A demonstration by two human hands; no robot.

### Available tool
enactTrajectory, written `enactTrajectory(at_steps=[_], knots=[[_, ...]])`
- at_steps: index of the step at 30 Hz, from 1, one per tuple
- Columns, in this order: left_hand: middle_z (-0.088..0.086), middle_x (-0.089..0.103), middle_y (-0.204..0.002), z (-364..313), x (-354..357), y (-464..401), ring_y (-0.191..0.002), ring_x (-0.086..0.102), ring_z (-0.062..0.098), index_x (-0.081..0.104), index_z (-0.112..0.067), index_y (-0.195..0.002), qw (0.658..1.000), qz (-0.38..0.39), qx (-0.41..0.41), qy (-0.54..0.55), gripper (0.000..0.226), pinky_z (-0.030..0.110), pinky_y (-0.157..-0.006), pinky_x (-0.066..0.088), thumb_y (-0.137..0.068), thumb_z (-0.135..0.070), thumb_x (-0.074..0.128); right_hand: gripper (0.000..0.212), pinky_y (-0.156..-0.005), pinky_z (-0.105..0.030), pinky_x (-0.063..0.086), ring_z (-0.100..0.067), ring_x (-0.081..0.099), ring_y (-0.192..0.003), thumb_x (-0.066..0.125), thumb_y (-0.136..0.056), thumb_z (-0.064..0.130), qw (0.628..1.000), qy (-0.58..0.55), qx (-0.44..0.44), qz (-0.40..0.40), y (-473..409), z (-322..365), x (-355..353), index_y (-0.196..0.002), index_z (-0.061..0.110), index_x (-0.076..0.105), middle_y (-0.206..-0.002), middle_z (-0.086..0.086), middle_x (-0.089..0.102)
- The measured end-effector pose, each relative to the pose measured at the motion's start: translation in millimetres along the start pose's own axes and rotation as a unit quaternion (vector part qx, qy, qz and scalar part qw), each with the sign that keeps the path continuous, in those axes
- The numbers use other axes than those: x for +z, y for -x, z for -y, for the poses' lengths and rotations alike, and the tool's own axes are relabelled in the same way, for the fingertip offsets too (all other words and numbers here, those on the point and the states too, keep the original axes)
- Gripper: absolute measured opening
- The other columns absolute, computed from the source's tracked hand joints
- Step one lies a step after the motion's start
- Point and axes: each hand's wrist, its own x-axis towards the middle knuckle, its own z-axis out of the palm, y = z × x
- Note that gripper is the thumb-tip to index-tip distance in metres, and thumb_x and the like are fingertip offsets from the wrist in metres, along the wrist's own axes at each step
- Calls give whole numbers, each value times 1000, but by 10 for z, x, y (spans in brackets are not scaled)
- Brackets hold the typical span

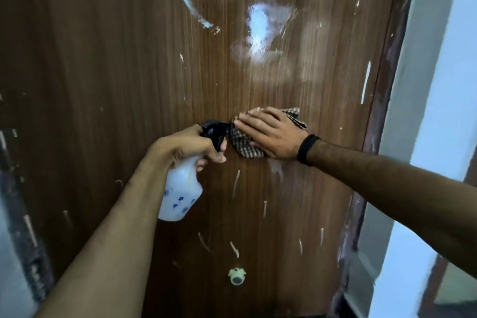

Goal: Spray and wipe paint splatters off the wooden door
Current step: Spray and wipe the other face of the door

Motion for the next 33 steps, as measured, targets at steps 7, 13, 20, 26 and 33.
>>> enactTrajectory(at_steps=[7,13,20,26,33], knots=[[10,59,-87,419,-79,101,-49,41,11,59,-10,-96,998,27,-43,-31,24,24,-45,42,-86,11,64,52,-111,-44,35,-27,44,-135,48,-102,36,996,-33,86,16,238,456,107,-149,13,45,-152,-10,45],[9,60,-86,641,31,81,-66,48,19,60,-13,-93,990,73,-69,-102,25,25,-50,44,-83,7,69,56,-114,-46,25,-28,35,-135,46,-102,33,923,-93,374,-11,238,679,11,-152,15,31,-152,-6,28],[2,57,-74,842,251,-91,-50,46,9,55,-14,-87,976,113,-91,-162,26,25,-49,44,-83,8,68,55,-115,-46,20,-30,31,-136,45,-101,32,934,-92,346,15,484,824,12,-151,14,30,-152,-8,27],[3,58,-75,1101,255,-188,-48,47,8,57,-15,-86,981,83,-108,-141,26,25,-48,44,-81,6,71,53,-113,-45,21,-30,33,-132,42,-101,33,940,-88,328,13,462,867,-1,-149,13,31,-148,-9,30],[5,54,-71,1282,201,-128,-48,44,11,53,-14,-82,987,62,-104,-108,28,26,-47,43,-82,10,69,65,-110,-47,26,-29,35,-134,59,-92,31,987,-75,138,43,650,1236,146,-149,13,32,-151,-11,32]])
